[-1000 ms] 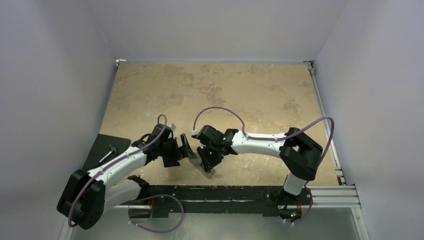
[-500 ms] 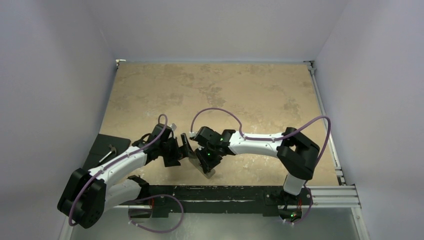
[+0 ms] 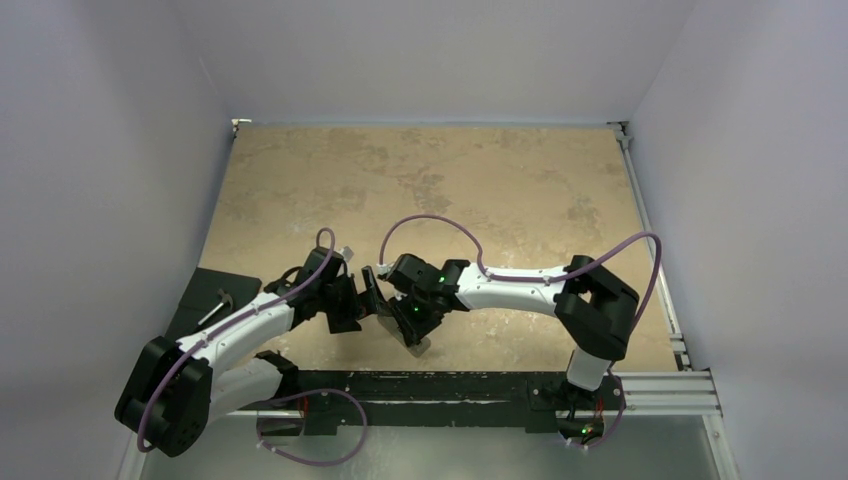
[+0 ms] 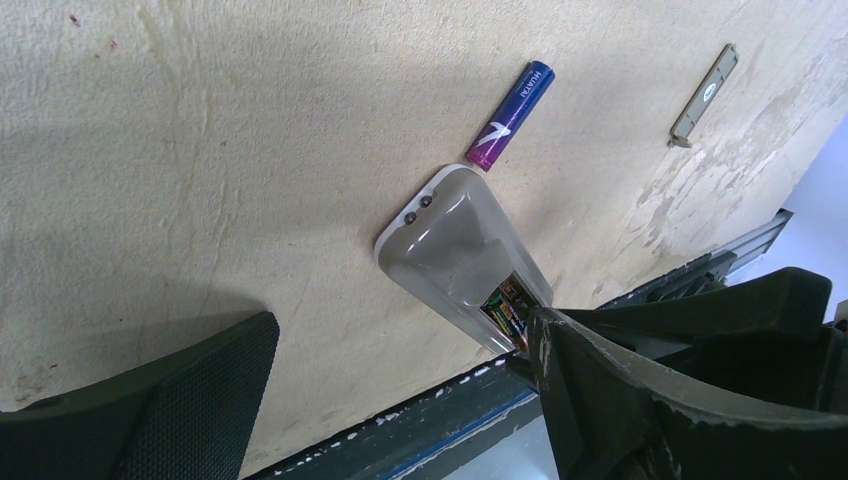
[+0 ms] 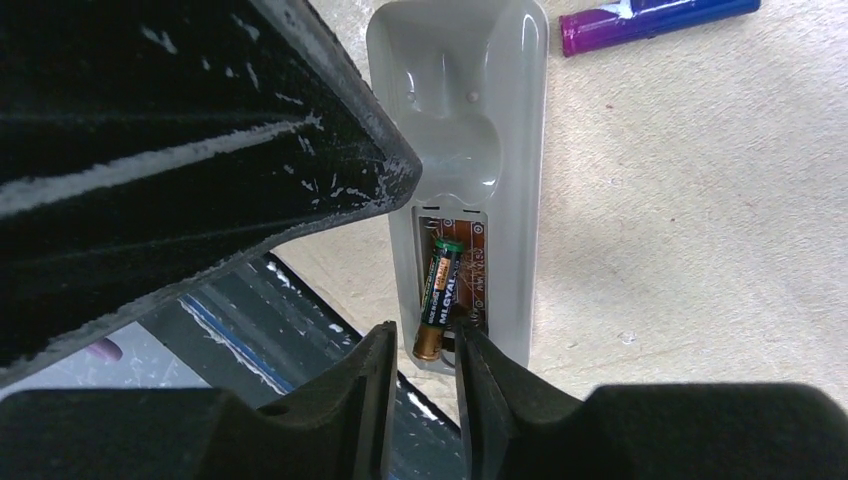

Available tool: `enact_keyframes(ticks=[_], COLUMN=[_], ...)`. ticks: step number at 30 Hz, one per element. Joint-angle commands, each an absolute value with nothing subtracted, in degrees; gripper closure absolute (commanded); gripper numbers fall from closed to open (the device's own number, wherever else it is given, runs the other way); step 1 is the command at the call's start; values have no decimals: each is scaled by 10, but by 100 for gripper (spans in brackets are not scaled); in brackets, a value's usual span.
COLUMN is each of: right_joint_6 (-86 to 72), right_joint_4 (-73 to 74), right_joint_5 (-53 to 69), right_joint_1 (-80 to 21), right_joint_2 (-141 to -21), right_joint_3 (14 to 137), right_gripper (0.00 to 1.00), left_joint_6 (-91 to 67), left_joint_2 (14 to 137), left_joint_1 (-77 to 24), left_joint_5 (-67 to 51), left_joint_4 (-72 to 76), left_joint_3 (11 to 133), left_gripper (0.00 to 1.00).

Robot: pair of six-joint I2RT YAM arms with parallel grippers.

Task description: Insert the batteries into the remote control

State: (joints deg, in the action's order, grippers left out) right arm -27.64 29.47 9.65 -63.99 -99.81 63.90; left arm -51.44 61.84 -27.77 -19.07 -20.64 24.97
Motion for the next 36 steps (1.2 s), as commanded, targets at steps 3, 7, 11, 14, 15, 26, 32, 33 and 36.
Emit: enact_keyframes(ticks=[3,7,11,14,15,26,32,33,36], right_joint_6=[-275,-276,-275,-274,-274,-272,-270,-269,-269], right_joint_4=[296,295,294,291,291,282,281,280,280], right_joint_5=[63,56,54,57,59,70,75,75,75], right_joint_1=[-642,-642,-642,-643,-643,-647,-650,-650,-652], right_joint_2=[-983,-981,-987,-992,-993,-1003,-1010,-1011,-1012], right_joint_3=[665,671,676,677,677,679,682,683,684], right_gripper=[64,63,62,62,62,62,62,62,62], left_joint_6=[-510,-510,-510,-510,-510,-511,-512,-512,-512], left_joint_2=[614,613,615,614,614,612,612,612,611], left_joint_1=[-277,-277,-277,-277,-277,-277,-277,-277,-277], left_joint_5=[-195,-196,-196,-196,-196,-196,-196,-196,-196], left_joint_4=[-194,-193,-192,-192,-193,-193,-193,-193,-193], left_joint_3=[250,250,249,249,249,249,248,248,248], left_gripper=[5,5,5,5,5,5,5,5,5])
